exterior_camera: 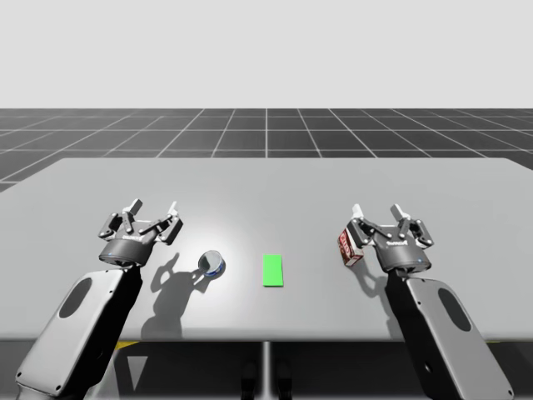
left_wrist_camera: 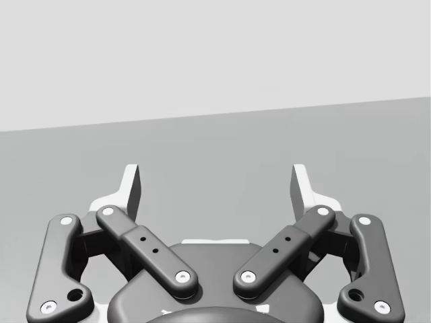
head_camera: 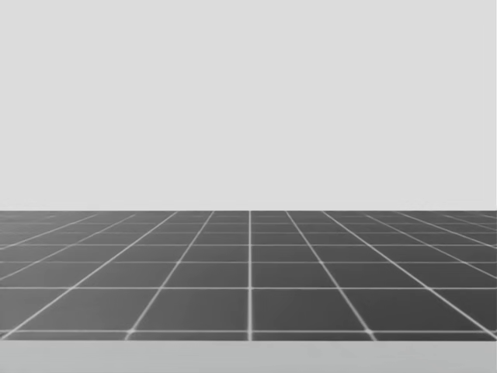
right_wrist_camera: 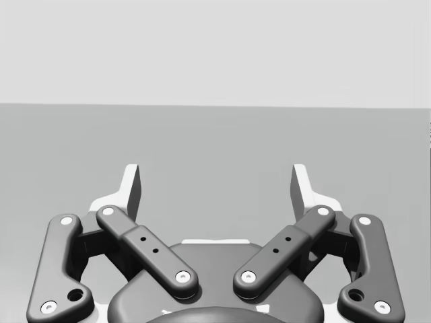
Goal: Look at the card. If it is red, pick the object on the left. If it is green, pick the object on the right.
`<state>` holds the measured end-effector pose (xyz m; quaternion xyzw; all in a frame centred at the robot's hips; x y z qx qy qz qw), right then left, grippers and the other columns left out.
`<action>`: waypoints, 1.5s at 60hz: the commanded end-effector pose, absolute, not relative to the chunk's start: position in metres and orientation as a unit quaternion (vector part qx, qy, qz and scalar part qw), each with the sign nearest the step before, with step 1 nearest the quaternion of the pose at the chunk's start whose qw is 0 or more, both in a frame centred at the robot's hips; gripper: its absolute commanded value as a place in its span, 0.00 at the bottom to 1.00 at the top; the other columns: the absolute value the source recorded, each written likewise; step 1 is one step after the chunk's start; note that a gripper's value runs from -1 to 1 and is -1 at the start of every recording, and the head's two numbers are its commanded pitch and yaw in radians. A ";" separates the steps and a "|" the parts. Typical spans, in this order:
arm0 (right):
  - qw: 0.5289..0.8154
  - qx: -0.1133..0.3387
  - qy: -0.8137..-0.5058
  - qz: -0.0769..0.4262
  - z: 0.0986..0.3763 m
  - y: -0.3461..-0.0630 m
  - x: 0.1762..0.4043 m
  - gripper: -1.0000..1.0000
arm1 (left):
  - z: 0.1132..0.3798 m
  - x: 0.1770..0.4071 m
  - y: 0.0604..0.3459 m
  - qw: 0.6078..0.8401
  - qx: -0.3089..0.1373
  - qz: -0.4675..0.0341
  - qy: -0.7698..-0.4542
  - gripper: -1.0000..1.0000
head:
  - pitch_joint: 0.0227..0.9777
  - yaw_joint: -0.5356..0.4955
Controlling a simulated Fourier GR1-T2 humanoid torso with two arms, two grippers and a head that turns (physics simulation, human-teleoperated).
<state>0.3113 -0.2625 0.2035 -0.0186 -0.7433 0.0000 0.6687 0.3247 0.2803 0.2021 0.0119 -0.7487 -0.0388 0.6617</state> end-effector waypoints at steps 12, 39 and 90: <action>0.669 -0.020 -0.743 -0.001 0.202 -0.262 0.311 0.00 | 0.202 0.325 0.280 0.661 0.014 -0.041 -0.749 0.00 | 0.08 0.52; 0.671 -0.035 -0.741 0.000 0.201 -0.262 0.313 0.00 | 0.200 0.326 0.279 0.663 0.014 -0.047 -0.747 0.00 | 0.50 0.50; 0.669 -0.037 -0.742 -0.003 0.205 -0.265 0.313 0.00 | 0.201 0.326 0.275 0.662 0.010 -0.054 -0.747 0.00 | 0.95 0.48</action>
